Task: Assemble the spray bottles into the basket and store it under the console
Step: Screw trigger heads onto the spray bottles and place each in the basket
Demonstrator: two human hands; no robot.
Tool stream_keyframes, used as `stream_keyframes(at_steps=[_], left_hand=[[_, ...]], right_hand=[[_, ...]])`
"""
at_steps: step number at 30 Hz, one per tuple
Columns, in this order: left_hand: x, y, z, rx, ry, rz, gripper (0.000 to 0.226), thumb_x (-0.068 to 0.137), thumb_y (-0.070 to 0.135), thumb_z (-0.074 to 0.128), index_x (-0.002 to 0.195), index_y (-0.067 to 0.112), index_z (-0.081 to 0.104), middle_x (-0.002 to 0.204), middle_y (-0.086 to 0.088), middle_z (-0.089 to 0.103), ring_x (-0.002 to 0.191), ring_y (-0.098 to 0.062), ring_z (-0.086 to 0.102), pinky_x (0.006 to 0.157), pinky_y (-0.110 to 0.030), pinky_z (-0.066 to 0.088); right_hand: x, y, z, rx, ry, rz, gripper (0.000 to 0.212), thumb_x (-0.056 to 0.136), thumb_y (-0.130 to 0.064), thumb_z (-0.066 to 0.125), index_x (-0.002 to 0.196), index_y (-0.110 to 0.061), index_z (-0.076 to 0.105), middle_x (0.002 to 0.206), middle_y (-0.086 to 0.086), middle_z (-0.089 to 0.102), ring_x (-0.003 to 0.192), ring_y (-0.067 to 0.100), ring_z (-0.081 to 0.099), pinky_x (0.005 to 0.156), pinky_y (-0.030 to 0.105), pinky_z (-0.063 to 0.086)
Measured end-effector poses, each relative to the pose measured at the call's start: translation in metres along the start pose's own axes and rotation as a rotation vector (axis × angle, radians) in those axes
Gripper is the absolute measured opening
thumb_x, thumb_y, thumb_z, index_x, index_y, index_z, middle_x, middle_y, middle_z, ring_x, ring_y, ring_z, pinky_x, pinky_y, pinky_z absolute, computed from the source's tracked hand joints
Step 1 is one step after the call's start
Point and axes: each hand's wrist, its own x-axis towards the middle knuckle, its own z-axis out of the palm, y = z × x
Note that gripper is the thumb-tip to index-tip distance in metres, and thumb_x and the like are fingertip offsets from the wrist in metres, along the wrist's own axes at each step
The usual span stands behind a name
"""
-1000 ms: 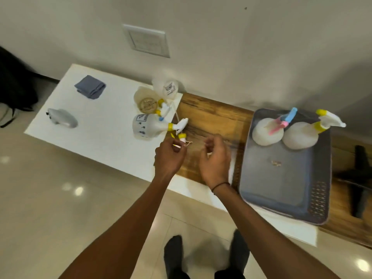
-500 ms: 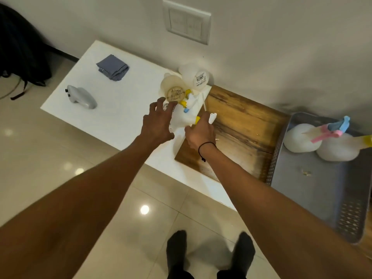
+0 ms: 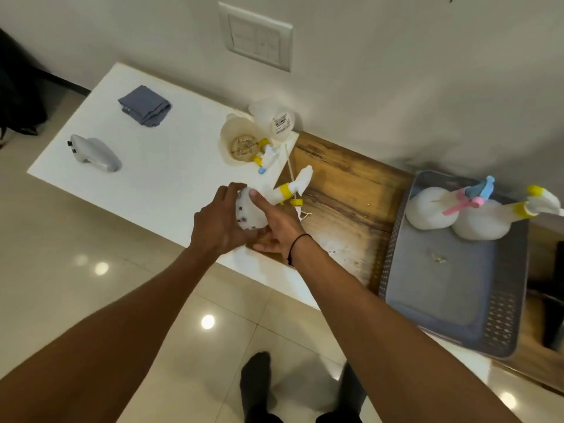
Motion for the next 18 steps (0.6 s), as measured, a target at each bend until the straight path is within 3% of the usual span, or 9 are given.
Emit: stream_keyframes(at_steps=[3,5,7,10,13,14,17,18], left_hand=[[-0.029,0.029,0.014,-0.189,0.01,-0.011,0.106,0.049,0.072,0.08,0.137,0.029,0.04,0.127,0.005,0.055,0.102,-0.016,0.064,0.074,-0.031,0.052],[-0.046,0.046,0.021,-0.325,0.012,-0.05,0.107,0.048,0.066,0.089,0.138,0.033,0.04,0.128,0.011,0.056,0.099,-0.009,0.063,0.075,-0.027,0.053],[-0.059,0.064,0.03,-0.459,-0.038,0.031,0.107,0.051,0.062,0.095,0.141,0.036,0.042,0.129,0.019,0.058,0.098,-0.004,0.065,0.076,-0.024,0.056],[-0.077,0.103,0.039,-0.617,-0.178,0.288,0.098,0.065,0.064,0.091,0.146,0.037,0.044,0.136,0.023,0.057,0.114,-0.006,0.067,0.082,-0.022,0.061],[-0.085,0.161,0.057,-0.672,-0.35,0.354,0.083,0.073,0.06,0.086,0.144,0.039,0.048,0.139,0.019,0.056,0.119,-0.008,0.065,0.084,-0.028,0.064],[-0.086,0.181,0.066,-0.689,-0.399,0.319,0.079,0.074,0.058,0.085,0.141,0.038,0.051,0.138,0.017,0.057,0.118,-0.009,0.065,0.083,-0.031,0.065],[-0.087,0.231,0.094,-0.742,-0.469,0.188,0.066,0.08,0.041,0.084,0.14,0.03,0.057,0.135,0.008,0.063,0.118,-0.012,0.065,0.089,-0.037,0.064],[-0.086,0.247,0.104,-0.75,-0.492,0.155,0.061,0.085,0.034,0.082,0.14,0.028,0.058,0.135,0.006,0.065,0.12,-0.013,0.065,0.093,-0.035,0.062]], right_hand=[[-0.008,0.01,-0.007,0.024,0.134,-0.138,0.065,0.067,-0.044,0.093,0.121,-0.022,0.064,0.113,0.005,0.076,0.104,0.029,0.075,0.085,0.052,0.063],[-0.024,0.016,-0.021,-0.042,0.234,-0.253,0.067,0.059,-0.042,0.094,0.115,-0.026,0.063,0.109,0.002,0.076,0.103,0.026,0.075,0.09,0.05,0.062],[-0.049,0.023,-0.052,-0.233,0.356,-0.377,0.066,0.055,-0.05,0.091,0.111,-0.033,0.06,0.106,-0.007,0.074,0.1,0.015,0.073,0.086,0.038,0.062],[-0.099,0.041,-0.11,-0.361,0.563,-0.524,0.058,0.056,-0.056,0.088,0.102,-0.042,0.056,0.101,-0.021,0.066,0.095,-0.003,0.066,0.079,0.014,0.054],[-0.14,0.058,-0.166,-0.382,0.739,-0.587,0.057,0.063,-0.047,0.092,0.105,-0.045,0.054,0.103,-0.029,0.058,0.098,-0.022,0.057,0.074,-0.002,0.046],[-0.148,0.062,-0.183,-0.378,0.8,-0.585,0.061,0.066,-0.042,0.093,0.113,-0.042,0.054,0.105,-0.029,0.058,0.1,-0.021,0.057,0.077,-0.001,0.046],[-0.152,0.068,-0.22,-0.347,0.945,-0.554,0.073,0.072,-0.032,0.092,0.133,-0.025,0.054,0.122,-0.006,0.062,0.113,0.007,0.058,0.096,0.019,0.05],[-0.148,0.068,-0.232,-0.317,0.971,-0.566,0.075,0.073,-0.029,0.092,0.137,-0.021,0.053,0.128,0.0,0.061,0.118,0.015,0.058,0.096,0.015,0.048]])
